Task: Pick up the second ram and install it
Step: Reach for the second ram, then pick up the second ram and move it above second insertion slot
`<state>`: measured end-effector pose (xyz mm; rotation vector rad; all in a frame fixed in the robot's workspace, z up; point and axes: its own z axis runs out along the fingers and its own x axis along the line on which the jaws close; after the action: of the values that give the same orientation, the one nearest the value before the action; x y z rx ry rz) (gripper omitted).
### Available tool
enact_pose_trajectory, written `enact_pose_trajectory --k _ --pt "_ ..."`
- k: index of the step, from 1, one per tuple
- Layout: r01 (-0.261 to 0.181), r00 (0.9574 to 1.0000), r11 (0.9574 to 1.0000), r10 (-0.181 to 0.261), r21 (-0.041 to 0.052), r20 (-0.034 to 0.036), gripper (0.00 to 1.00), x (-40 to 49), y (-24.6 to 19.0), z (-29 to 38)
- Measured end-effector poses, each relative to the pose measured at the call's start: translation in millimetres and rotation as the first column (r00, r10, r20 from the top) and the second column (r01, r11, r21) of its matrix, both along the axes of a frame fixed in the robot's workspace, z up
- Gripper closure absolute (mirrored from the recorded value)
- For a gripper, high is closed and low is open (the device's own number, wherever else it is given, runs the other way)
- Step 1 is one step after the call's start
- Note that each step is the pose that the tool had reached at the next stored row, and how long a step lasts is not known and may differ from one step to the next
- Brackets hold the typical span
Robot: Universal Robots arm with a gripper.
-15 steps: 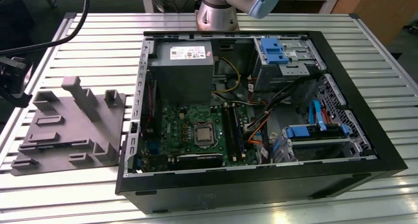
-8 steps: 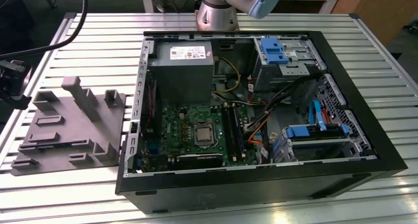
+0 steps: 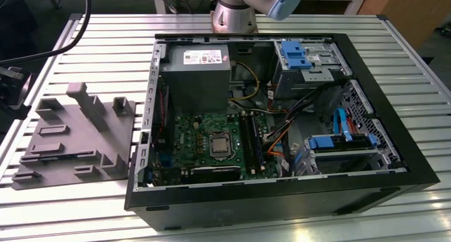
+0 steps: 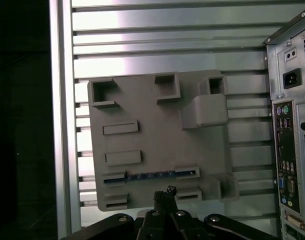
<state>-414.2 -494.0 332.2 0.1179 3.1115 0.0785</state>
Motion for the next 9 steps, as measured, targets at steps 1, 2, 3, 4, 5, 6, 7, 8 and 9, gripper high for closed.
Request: enact_pose_trajectory --k 1,2,3,4,5,6,7,8,9 --pt "0.000 1.0000 1.0000 0.000 -0.0001 -0.0002 0.89 -0.2 0.0 -0.1" --pt "0.000 1.0000 1.0000 0.000 -0.0002 -0.0003 0.89 -0.2 0.1 -0.3" --pt "0.000 1.0000 1.0000 0.000 -0.0002 -0.0003 0.89 -0.3 0.1 -0.5" --pt "0.000 1.0000 1.0000 0.000 -0.0002 -0.0003 0.89 -0.3 0.1 -0.6" --pt "0.000 1.0000 1.0000 0.000 -0.0001 -0.0001 0.89 -0.3 0.1 -0.9" --pt "0.000 1.0000 1.0000 0.000 -0.0001 -0.0002 0.89 -0.3 0.1 -1.1" --pt "0.000 1.0000 1.0000 0.000 -0.0001 -0.0001 0.89 -0.3 0.1 -1.1" --pt "0.000 1.0000 1.0000 0.000 -0.0001 -0.0002 0.89 -0.3 0.1 -1.1" --pt "0.000 1.0000 1.0000 0.000 -0.0001 -0.0002 0.89 -0.3 0.1 -1.1"
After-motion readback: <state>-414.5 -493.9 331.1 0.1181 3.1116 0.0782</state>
